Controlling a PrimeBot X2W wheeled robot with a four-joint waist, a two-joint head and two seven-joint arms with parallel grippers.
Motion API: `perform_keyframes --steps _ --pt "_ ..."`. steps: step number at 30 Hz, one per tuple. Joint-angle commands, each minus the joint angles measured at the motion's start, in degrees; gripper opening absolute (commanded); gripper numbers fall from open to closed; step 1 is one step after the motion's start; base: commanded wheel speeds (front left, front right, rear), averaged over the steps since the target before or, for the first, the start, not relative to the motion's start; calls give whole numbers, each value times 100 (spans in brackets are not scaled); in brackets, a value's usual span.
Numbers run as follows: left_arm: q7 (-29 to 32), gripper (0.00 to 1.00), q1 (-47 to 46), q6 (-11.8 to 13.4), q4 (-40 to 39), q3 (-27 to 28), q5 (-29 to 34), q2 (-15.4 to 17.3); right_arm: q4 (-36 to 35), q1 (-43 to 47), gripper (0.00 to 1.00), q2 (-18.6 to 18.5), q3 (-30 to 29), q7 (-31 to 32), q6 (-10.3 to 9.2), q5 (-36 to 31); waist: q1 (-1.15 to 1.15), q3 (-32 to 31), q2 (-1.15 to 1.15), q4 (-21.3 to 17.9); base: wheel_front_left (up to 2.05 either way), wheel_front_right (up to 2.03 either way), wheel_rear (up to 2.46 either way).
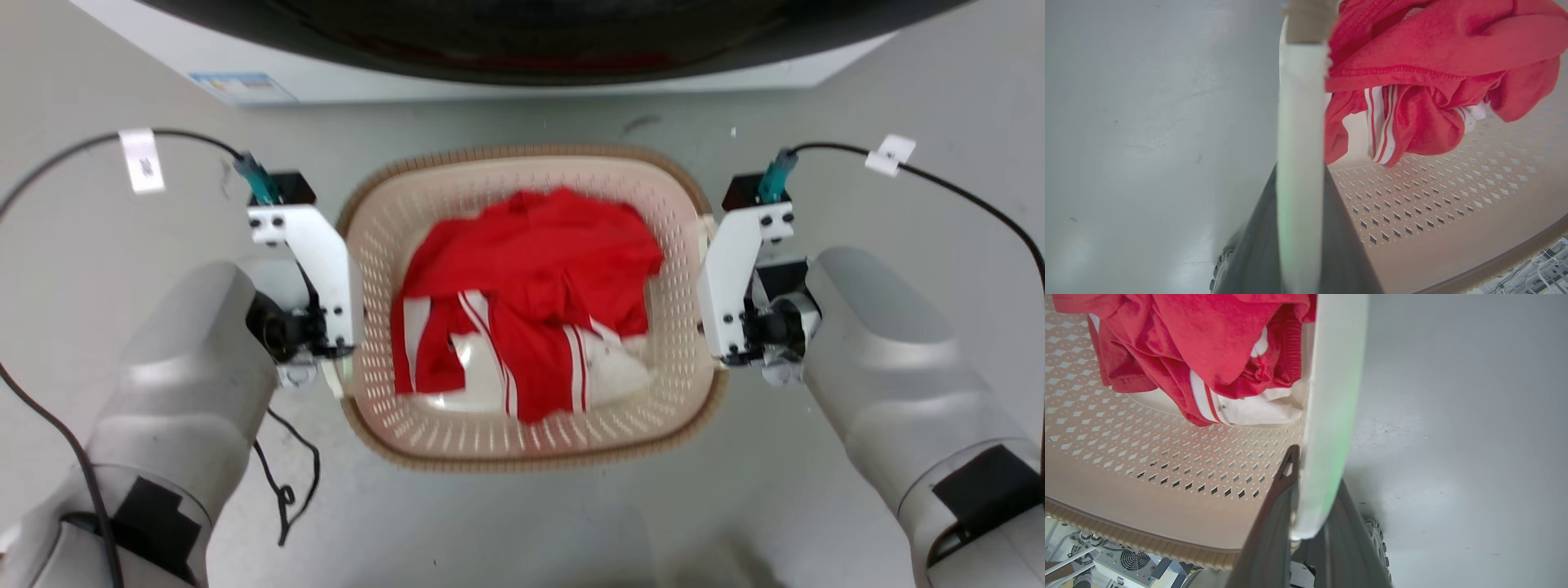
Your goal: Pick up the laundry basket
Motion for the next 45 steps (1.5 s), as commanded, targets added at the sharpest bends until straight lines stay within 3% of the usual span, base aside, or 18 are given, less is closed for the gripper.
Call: perform_keyframes --steps 1,25,45 --pt "82 0 125 0 8 -32 -82 -62 8 140 0 49 33 93 2 61 0 -363 0 44 0 0 0" --pt "901 0 1307 -12 422 -335 -739 -525 115 1422 0 79 388 1009 10 1001 0 -2943 0 138 0 0 0" --pt "1058 0 1699 -12 638 -304 -1013 -674 164 1648 0 79 51 1538 10 536 0 -4016 0 77 0 0 0"
